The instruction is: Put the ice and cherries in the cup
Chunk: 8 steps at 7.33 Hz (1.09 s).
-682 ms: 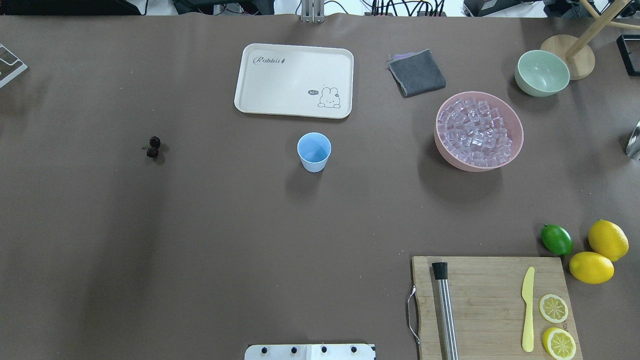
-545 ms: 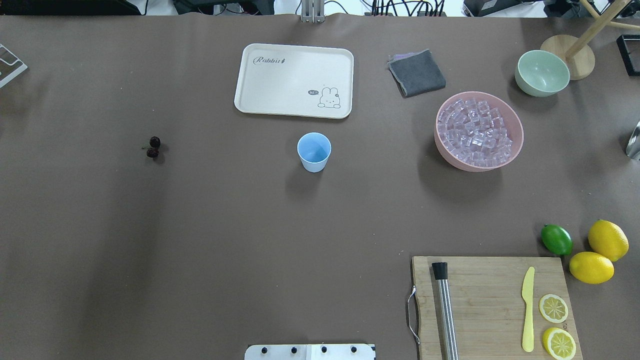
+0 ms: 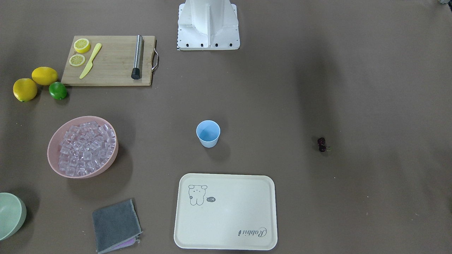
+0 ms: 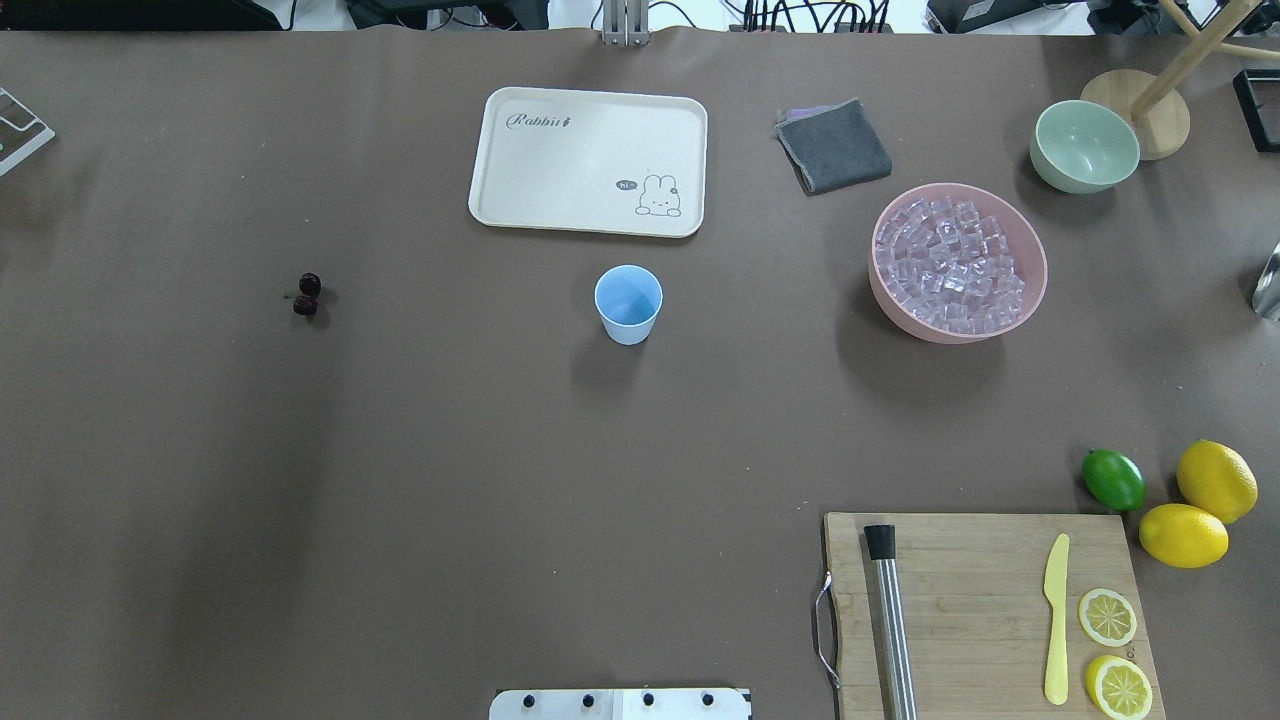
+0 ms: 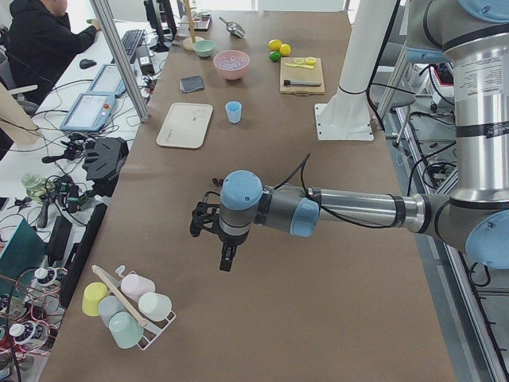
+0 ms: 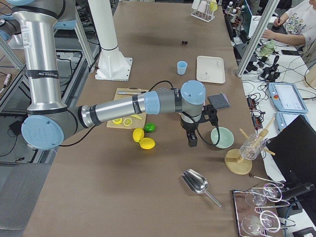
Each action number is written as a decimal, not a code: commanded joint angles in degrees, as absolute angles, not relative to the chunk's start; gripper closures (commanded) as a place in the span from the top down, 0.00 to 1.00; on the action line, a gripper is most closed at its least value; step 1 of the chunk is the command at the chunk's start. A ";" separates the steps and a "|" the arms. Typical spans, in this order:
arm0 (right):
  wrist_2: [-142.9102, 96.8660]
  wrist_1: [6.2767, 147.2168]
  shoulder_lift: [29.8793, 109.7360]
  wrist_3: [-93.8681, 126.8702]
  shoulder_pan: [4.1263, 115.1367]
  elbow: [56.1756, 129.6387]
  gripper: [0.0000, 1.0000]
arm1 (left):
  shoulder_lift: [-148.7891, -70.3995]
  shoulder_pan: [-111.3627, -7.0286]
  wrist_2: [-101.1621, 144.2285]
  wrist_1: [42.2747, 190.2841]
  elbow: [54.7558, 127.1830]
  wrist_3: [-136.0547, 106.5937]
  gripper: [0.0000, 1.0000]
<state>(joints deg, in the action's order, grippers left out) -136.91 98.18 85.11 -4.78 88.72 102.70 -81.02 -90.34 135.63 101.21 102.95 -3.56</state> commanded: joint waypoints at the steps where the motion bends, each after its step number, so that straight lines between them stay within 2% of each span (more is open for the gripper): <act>1: -139.38 97.91 81.92 -0.55 85.09 103.53 1.00 | -81.21 -90.26 135.62 103.87 103.01 -4.22 0.98; 3: -139.93 96.95 80.70 8.35 78.71 109.22 1.00 | -81.21 -90.26 135.61 106.26 102.83 -5.00 0.98; 4: -137.22 95.73 75.11 17.05 72.66 108.90 1.00 | -81.21 -90.26 135.62 106.26 102.48 -5.18 0.98; 5: -130.24 94.49 73.32 20.88 65.12 109.07 0.98 | -81.30 -90.00 135.62 106.26 102.22 -5.19 0.98; 6: -125.03 90.74 72.43 22.66 60.43 108.20 0.92 | -81.82 -90.00 135.62 106.26 101.35 -5.19 0.98; 8: -122.97 77.87 71.81 22.68 57.06 98.06 0.92 | -81.83 -90.00 135.62 106.26 100.46 -5.19 0.98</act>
<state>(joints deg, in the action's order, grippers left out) -125.00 86.20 72.45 22.16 59.75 104.15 -81.76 -90.02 135.61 106.25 100.97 -5.18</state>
